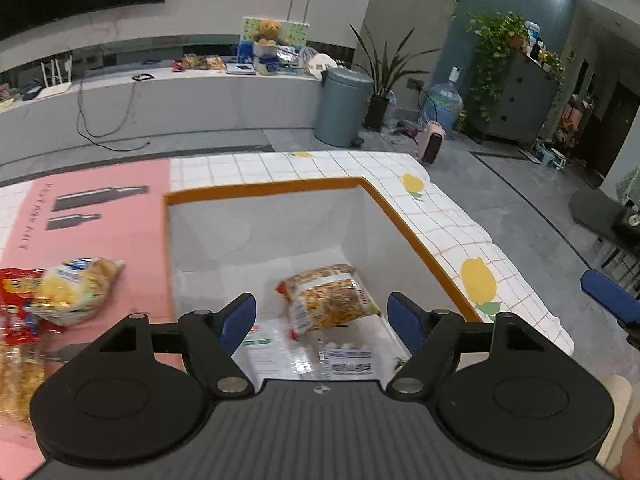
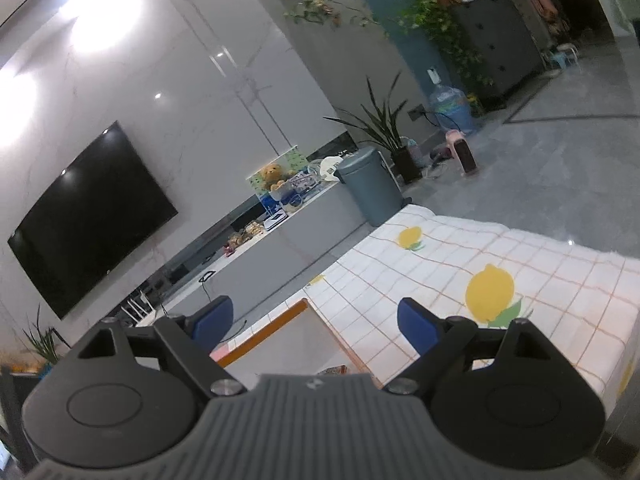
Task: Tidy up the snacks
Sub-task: 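Return the left tool to the pile and grasp the clear yellow-crisps bag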
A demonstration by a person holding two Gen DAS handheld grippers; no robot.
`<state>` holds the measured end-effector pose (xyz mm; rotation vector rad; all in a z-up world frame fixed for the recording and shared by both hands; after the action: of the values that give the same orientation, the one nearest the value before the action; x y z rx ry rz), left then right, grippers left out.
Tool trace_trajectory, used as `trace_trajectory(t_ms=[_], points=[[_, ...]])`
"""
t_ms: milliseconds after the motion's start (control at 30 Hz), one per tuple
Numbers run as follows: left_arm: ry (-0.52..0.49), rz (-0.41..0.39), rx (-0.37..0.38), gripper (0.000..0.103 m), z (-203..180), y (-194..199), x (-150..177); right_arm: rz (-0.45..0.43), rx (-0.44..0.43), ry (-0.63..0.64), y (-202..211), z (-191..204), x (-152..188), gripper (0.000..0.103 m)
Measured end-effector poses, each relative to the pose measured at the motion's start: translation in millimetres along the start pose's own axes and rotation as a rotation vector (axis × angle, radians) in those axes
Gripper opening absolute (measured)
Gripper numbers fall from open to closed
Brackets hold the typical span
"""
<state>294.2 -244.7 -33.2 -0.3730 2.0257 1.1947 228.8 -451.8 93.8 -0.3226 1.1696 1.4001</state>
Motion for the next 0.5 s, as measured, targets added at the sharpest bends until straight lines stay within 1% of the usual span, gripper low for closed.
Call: trace_trajectory(t_ms=[167,300,400,500], points=[[-0.001,-0.016,-0.036,0.088,18.3,26.1,-0.5,0.026,-0.033,0.041,-2.1,22.1,12.5,0.088],[-0.001,-0.026,-0.081,0.088,39.8,51.9,7.2,0.027,-0.053,0.113,-1.3,45.2,23.7,0.088],[0.013,-0.039,-0.126,0.088,60.5,74.2,14.8,0.025,-0.082,0.157,-0.5,63.1,31.5,0.088],[0.040,-0.056,-0.154,0.088,78.5,95.1,20.3,0.029,-0.118,0.199,1.6,82.2,41.9,0.088]])
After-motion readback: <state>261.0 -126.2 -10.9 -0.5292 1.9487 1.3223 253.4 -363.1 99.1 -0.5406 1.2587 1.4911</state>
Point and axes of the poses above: each gripper's, at about its wrist camera, not at the fingertips, and y roughly against the way its jaws point, z to its left, x to its underside, the point moved 9 cm from there along -y, roughly the way its jaws point, and after that the axes turned 9 degrees about x, right-handed, at the moved point
